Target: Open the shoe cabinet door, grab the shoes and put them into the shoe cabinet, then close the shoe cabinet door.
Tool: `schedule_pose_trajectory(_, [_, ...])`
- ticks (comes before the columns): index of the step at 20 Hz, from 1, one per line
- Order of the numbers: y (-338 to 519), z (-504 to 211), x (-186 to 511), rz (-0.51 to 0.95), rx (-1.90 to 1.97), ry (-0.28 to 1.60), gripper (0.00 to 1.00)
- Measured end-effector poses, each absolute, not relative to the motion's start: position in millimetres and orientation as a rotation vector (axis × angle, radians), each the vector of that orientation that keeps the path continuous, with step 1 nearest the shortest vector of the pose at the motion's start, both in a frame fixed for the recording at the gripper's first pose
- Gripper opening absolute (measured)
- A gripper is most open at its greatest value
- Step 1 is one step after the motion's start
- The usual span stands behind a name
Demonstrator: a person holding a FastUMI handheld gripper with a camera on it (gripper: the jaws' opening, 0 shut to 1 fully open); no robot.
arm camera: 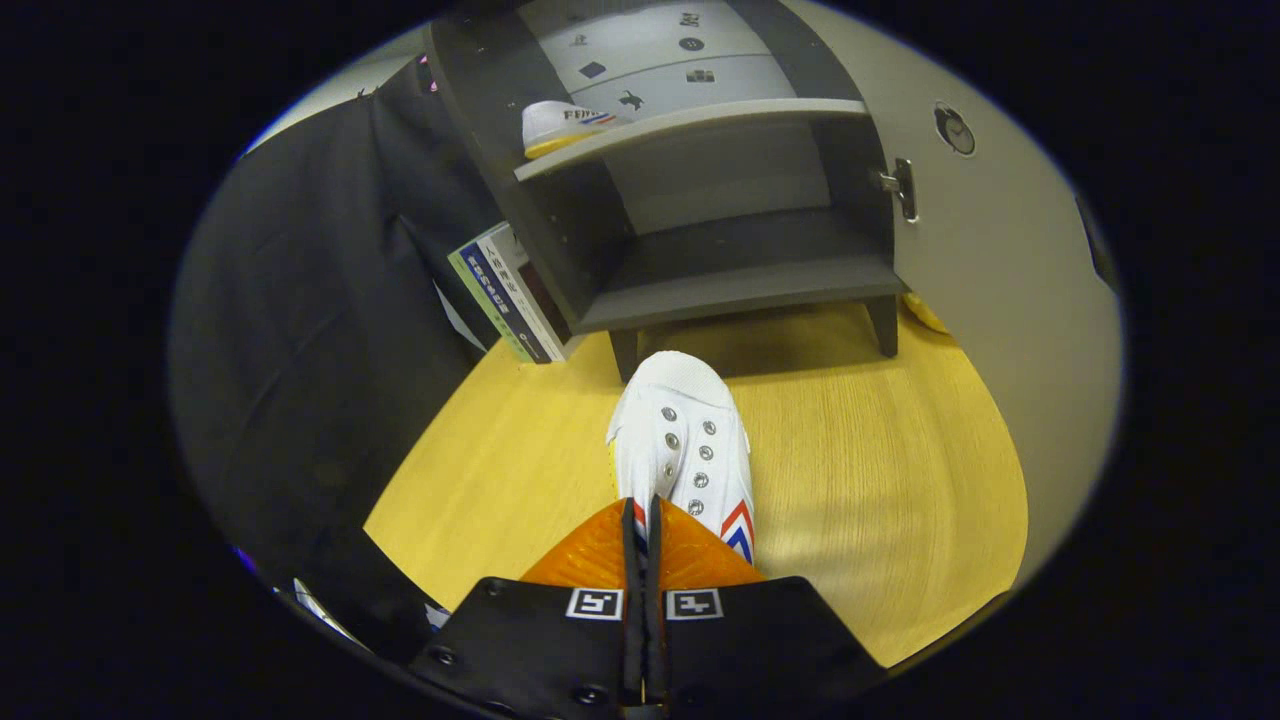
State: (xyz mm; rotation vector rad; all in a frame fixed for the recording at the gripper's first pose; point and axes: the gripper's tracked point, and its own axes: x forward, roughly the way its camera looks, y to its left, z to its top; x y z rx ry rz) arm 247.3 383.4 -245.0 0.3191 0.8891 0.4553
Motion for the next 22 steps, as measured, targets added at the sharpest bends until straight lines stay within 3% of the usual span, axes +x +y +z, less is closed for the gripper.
schedule_pose_trajectory(15, [386, -56, 379, 0.498, 0.5, 0.476, 0.02])
schedule_pose_trajectory(22, [367, -18, 490, 0.388, 0.507, 0.37, 0.02])
